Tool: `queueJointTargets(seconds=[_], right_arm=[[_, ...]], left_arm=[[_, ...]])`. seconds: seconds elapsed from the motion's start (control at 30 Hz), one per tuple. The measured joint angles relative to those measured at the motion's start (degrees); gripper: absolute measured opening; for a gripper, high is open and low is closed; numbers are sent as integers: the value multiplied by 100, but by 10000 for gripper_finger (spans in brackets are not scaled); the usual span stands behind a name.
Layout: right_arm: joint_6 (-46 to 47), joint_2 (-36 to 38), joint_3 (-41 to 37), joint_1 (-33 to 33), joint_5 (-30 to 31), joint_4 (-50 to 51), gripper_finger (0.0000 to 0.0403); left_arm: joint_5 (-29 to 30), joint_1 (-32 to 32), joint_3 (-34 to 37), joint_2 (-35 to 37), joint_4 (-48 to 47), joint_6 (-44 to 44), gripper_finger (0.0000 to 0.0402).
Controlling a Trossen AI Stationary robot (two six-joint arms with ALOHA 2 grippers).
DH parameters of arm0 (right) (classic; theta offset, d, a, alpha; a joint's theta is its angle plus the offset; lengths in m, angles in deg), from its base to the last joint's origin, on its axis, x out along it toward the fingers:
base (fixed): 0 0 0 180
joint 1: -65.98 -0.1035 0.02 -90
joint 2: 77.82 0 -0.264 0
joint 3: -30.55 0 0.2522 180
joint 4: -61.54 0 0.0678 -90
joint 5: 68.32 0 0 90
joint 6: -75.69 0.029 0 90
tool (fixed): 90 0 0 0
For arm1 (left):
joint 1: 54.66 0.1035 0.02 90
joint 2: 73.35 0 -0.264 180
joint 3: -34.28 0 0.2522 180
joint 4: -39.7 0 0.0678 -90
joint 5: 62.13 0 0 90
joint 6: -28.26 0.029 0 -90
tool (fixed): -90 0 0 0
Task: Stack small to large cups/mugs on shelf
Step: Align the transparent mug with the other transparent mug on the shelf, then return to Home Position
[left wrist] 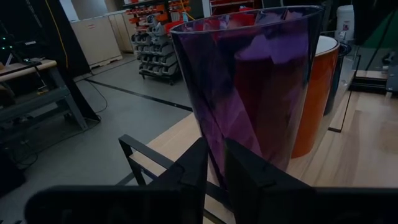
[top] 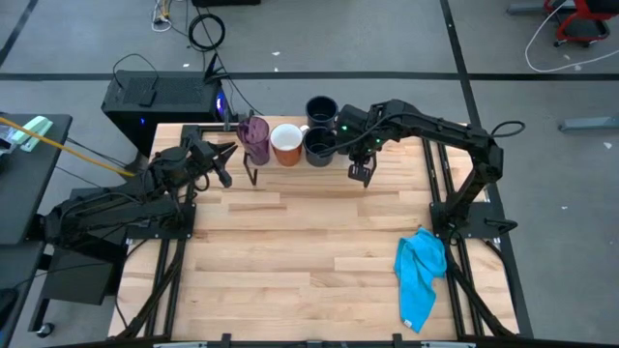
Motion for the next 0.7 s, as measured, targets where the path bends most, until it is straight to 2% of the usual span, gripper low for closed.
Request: queueJointTargets(seconds=[0.53, 0.7], right_arm=[[104, -13, -10, 4, 241, 32, 103], [120, 6, 255, 0, 256, 87, 128]], left_arm=[[-2, 0, 0, 0, 0, 0, 64], [-1, 0, 1, -1, 1, 0, 57]])
